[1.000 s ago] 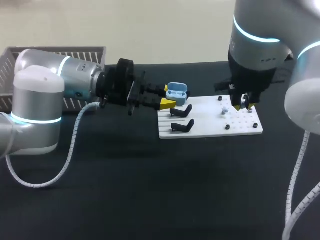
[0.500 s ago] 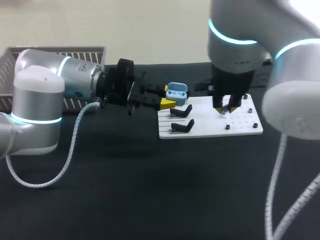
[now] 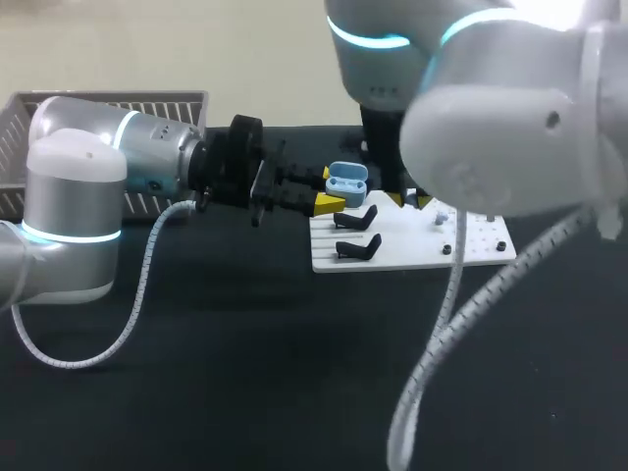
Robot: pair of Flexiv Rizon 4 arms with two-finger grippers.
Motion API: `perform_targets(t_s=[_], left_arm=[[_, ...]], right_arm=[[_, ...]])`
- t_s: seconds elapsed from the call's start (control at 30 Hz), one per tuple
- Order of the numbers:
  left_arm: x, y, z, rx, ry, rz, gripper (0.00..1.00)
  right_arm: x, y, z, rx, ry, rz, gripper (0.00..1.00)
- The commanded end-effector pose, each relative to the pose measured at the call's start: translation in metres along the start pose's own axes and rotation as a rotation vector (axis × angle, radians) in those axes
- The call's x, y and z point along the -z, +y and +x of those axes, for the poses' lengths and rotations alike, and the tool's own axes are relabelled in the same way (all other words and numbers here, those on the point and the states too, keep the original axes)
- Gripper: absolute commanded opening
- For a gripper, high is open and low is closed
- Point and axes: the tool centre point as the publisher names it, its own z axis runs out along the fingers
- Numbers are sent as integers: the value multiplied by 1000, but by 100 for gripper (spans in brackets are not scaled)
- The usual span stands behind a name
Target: Pick up each earbud case from the left stands, insert the matching earbuds, close the lid, and place the case in the box.
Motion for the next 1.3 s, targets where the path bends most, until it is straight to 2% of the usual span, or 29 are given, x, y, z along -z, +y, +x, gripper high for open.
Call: perform_targets(t_s=[0.03, 0.37, 0.43, 0.67, 1.07, 1.3], left_arm=[[0, 0, 1, -3, -2, -2, 0], [0, 0, 1, -3, -2, -2, 0], [0, 0, 1, -3, -2, -2, 0], [0, 0, 1, -3, -2, -2, 0], [0, 0, 1, -3, -2, -2, 0], [0, 0, 1, -3, -2, -2, 0]], right_arm=[[3, 2, -3, 0, 10, 18, 0], [3, 2, -3, 0, 10, 18, 0], [8, 7, -3, -44, 5, 19, 0], [25, 18, -5, -201, 82, -43, 0], [34, 49, -7, -243, 169, -118, 0], [32, 63, -8, -252, 189, -120, 0]])
